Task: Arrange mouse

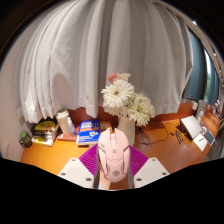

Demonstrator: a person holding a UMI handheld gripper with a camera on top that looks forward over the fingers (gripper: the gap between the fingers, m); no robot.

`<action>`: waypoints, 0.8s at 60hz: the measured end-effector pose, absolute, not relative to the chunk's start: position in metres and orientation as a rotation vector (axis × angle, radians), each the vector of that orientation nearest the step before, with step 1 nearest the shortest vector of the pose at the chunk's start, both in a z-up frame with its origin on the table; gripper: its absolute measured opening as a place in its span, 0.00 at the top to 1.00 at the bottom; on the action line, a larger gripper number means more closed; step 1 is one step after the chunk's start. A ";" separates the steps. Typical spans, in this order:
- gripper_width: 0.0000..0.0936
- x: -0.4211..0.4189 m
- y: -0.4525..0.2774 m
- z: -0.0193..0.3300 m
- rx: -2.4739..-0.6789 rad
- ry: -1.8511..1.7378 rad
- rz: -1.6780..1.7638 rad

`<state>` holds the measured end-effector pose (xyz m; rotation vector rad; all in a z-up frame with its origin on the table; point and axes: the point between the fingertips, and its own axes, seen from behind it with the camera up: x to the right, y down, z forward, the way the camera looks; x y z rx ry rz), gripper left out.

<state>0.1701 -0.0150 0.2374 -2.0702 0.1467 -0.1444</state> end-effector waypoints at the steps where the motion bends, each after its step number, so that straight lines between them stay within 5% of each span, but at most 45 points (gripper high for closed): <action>1: 0.58 0.163 -0.017 0.243 -2.063 0.145 -0.135; 11: 0.58 0.086 -0.032 0.247 -2.054 0.086 -0.077; 34: 0.58 0.008 -0.052 0.037 -2.364 0.042 -0.061; 48: 0.57 0.013 -0.064 -0.011 -2.412 0.061 -0.060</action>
